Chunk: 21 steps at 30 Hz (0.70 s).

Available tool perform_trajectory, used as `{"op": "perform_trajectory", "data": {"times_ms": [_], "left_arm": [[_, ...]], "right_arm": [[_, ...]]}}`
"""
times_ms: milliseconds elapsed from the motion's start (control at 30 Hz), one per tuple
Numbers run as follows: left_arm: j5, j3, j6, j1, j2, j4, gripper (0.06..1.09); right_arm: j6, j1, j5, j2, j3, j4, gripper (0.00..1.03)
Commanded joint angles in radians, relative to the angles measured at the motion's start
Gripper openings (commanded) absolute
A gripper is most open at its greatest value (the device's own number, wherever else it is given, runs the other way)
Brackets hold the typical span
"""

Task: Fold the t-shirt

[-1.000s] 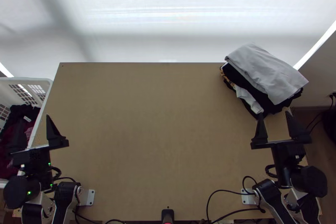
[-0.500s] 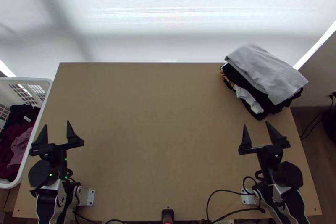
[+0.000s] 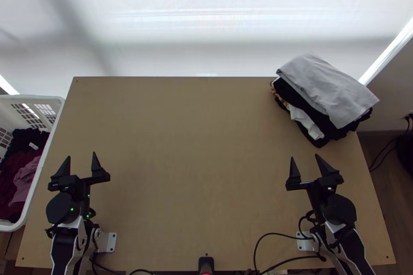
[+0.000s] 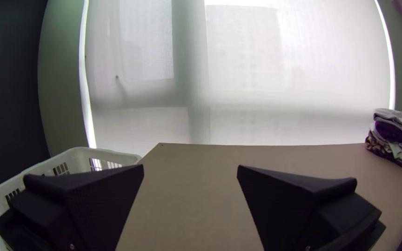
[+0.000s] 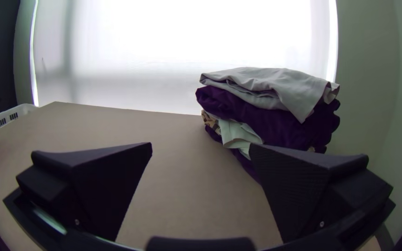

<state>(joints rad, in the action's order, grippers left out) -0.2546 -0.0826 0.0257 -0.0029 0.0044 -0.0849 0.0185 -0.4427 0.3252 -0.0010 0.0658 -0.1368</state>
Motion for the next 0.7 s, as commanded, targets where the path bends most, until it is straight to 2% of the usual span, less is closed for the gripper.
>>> {"op": "perform_trajectory", "data": {"times_ms": [0, 133, 667], "left_arm": [[0.028, 0.035, -0.027, -0.012, -0.001, -0.026, 1.04], [0.031, 0.034, 0.010, -0.002, -0.004, -0.046, 1.04], [0.032, 0.032, 0.010, 0.001, -0.004, -0.046, 1.04]], "right_arm": [[0.035, -0.002, 0.005, -0.005, -0.011, -0.003, 0.98], [0.035, 0.002, 0.005, -0.004, -0.011, -0.003, 0.98], [0.035, 0.002, 0.005, -0.004, -0.011, -0.003, 0.98]]}}
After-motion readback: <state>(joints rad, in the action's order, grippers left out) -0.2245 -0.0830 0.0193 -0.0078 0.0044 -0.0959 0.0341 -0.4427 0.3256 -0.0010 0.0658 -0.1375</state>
